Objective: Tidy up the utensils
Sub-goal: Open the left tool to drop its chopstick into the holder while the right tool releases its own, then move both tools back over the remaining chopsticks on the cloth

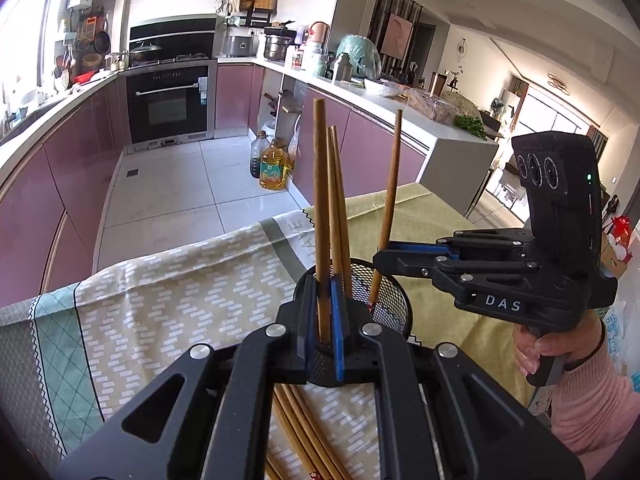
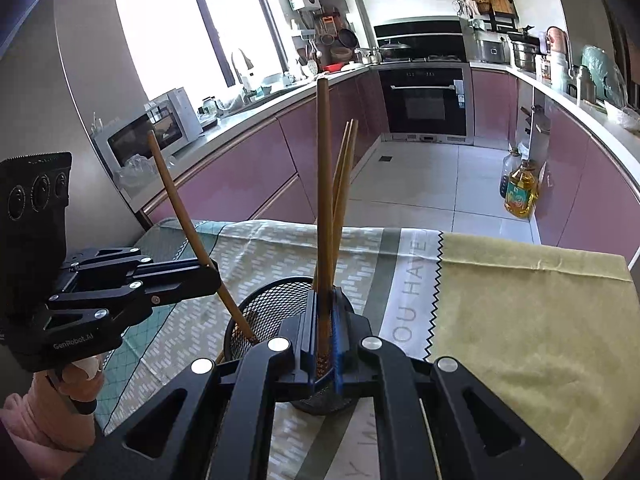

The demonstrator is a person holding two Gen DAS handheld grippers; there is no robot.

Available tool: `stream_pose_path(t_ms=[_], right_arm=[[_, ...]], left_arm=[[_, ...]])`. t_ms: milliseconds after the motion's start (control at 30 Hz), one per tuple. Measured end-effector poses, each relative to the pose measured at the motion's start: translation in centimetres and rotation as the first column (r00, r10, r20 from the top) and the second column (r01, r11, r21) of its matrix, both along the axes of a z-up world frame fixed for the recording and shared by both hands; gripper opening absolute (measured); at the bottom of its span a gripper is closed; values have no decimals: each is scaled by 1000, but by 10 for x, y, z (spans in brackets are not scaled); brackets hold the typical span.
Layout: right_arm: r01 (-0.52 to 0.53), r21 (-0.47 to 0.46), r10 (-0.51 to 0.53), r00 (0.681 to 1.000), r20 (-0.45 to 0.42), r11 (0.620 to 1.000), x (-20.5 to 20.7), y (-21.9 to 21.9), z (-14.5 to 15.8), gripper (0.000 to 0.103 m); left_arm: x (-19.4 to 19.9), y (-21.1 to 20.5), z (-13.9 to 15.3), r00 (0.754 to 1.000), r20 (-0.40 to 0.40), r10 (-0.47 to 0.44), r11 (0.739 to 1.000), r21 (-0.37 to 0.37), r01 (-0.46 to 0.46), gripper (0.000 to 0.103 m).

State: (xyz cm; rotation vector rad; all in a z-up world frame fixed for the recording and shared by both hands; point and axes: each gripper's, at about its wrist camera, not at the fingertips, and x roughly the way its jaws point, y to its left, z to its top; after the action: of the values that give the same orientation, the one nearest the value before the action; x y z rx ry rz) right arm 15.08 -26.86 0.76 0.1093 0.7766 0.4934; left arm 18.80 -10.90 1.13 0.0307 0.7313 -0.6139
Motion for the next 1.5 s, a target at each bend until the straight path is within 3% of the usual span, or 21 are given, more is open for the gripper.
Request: stream_pose_path(t_ms=[333,500,567,733,867,1200,1500], right_arm=[[29,25,-29,1000,-10,999,7,-4,-3,8],[34,38,-35,999,15,999,-1,-6,-2,17],[39,38,-40,999,37,999,-9,-5,0,22],[-6,50,0,993,118,999,-43,1,10,34],[-80,39,73,987,145,996,-72,15,9,41],[-152,28,153,988,-35,988,-86,57,-53,41],[-142,6,142,984,-106,990,-85,73,-79,41]], left_arm=[[14,-2,-15,999,-39,29,1000,-6,-30,8],[0,11,-16,998,-2,66,998,-17,-66,18],[-11,17,-13,996,36,88,996,-20,-87,32],[-43,41,-8,983,121,138,990,-30,-135,44],[-63,58,-22,979,120,166,986,8,-168,48],[-73,86,-93,972,-41,231,967,116,-225,47],[-79,82,-118,971,-89,221,965,163,-205,47]])
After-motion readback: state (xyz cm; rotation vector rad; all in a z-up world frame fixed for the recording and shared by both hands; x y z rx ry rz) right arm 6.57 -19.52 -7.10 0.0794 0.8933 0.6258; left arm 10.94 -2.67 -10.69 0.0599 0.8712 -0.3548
